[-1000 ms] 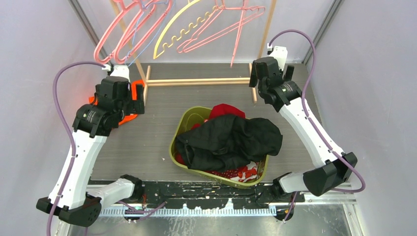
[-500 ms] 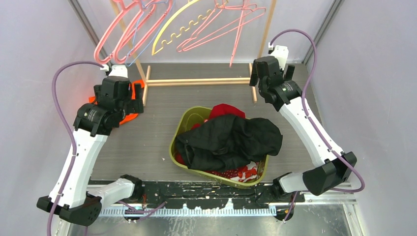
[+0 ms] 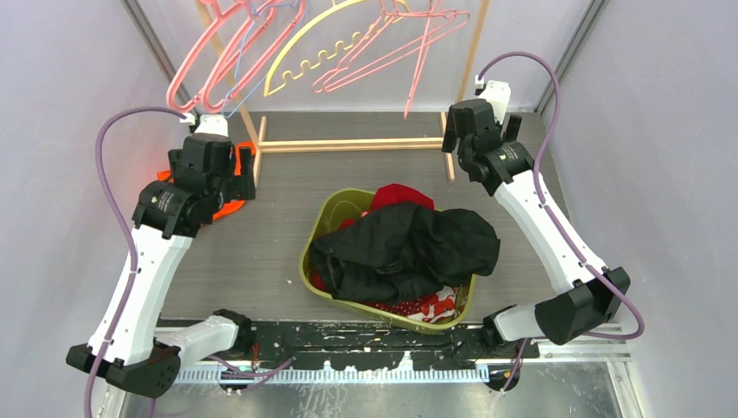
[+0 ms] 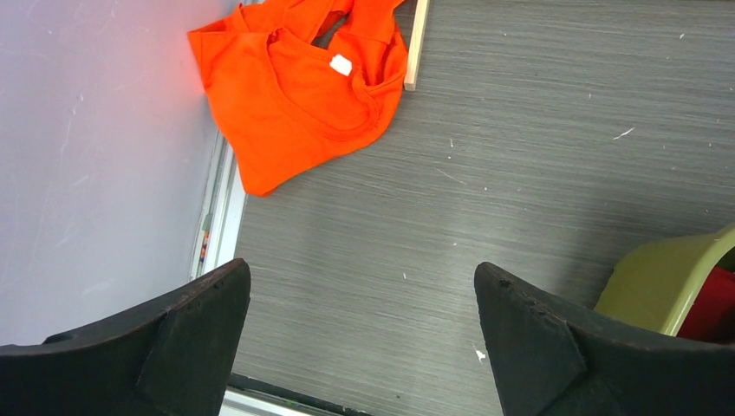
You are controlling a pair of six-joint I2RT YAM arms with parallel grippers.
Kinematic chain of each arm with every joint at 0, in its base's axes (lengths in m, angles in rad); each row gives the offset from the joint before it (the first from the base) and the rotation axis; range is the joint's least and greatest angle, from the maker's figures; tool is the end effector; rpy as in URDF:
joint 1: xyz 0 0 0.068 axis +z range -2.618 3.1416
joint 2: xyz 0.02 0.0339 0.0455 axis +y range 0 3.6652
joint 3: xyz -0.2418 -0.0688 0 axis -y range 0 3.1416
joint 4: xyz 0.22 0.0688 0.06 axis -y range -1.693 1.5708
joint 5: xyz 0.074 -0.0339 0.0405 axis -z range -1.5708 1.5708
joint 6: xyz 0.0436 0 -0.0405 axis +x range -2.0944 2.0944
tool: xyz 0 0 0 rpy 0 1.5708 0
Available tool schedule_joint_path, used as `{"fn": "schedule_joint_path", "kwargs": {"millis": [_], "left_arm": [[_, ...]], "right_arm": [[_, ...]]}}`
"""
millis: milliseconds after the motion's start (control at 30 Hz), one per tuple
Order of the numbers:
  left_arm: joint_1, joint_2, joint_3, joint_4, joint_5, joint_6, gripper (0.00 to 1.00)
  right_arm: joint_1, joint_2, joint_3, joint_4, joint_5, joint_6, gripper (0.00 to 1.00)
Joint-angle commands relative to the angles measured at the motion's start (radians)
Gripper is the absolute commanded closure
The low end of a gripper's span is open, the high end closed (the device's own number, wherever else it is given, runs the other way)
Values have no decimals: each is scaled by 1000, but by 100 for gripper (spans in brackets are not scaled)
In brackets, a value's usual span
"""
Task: Remove the skirt from the hanger
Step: Reset both arms
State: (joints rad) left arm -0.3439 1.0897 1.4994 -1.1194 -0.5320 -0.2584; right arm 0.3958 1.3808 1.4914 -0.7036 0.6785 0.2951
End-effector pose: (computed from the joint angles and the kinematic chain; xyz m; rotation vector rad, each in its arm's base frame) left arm 0.1681 -0.0367 0.3978 -0.1779 2.1722 0.2681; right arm 0.2651 0.0811 0.3745 0.2742 2.0157 -0.3037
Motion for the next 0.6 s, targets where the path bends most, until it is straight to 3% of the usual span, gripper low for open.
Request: {"fn": "schedule_joint_path", "kwargs": {"millis": [0, 567], "left_arm": [[5, 1, 39, 24, -2, -10, 0], [4, 3, 45, 14, 1, -16, 0]], "right_arm": [[-5, -11, 2, 53, 5, 18, 0], [-9, -9, -1, 55, -1, 21, 0]]}}
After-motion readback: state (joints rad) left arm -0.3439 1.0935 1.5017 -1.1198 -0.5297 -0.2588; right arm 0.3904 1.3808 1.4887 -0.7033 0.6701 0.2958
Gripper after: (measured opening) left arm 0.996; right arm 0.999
